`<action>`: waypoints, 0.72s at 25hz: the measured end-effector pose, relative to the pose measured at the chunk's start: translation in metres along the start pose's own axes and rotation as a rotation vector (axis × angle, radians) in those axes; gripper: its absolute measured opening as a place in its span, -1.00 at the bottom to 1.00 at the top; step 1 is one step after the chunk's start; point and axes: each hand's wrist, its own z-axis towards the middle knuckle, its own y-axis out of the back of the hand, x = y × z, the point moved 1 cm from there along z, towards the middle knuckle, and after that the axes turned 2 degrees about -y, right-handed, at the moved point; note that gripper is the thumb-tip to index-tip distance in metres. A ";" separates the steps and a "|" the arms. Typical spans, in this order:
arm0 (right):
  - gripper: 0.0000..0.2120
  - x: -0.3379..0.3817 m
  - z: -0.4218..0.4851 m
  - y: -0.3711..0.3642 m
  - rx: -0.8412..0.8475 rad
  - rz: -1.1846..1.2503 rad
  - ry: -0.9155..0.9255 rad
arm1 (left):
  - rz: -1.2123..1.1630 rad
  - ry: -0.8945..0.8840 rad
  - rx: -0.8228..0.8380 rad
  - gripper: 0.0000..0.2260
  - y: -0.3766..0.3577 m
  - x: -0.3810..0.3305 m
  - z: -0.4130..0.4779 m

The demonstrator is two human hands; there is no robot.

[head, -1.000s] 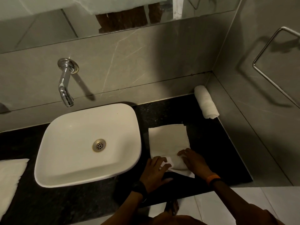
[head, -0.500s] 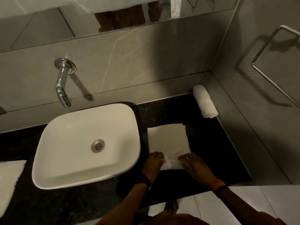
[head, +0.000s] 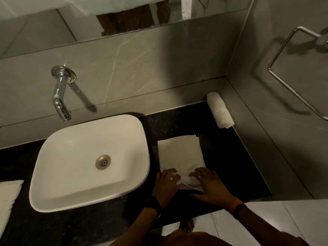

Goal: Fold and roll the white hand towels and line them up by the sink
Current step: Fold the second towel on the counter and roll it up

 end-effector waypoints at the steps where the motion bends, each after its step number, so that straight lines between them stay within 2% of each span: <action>1: -0.44 0.001 -0.012 -0.006 0.001 -0.063 0.018 | -0.009 -0.025 -0.004 -0.80 0.002 0.000 -0.001; 4: -0.47 -0.005 -0.033 -0.011 -0.084 -0.102 0.025 | -0.163 0.023 -0.071 -0.80 0.010 -0.003 -0.006; 6: -0.61 -0.014 -0.038 -0.006 -0.139 -0.098 0.043 | -0.134 -0.071 -0.073 -0.81 0.001 -0.002 -0.013; 8: -0.78 -0.020 -0.036 0.003 -0.144 -0.095 0.056 | -0.176 -0.074 -0.061 -0.89 -0.001 0.001 -0.020; 10: -0.82 -0.022 -0.029 0.010 -0.125 -0.030 0.032 | -0.117 -0.104 -0.064 -0.89 -0.007 0.009 -0.018; 13: -0.88 -0.025 -0.006 0.009 -0.103 0.083 -0.056 | -0.173 0.027 0.025 -0.87 0.002 0.008 0.000; 15: -0.91 -0.027 0.010 0.004 -0.082 0.087 -0.144 | -0.209 0.150 0.018 -0.87 0.007 0.008 0.014; 18: -0.79 -0.019 0.019 0.000 -0.149 0.020 -0.257 | -0.055 0.200 0.025 -0.89 0.004 0.013 0.024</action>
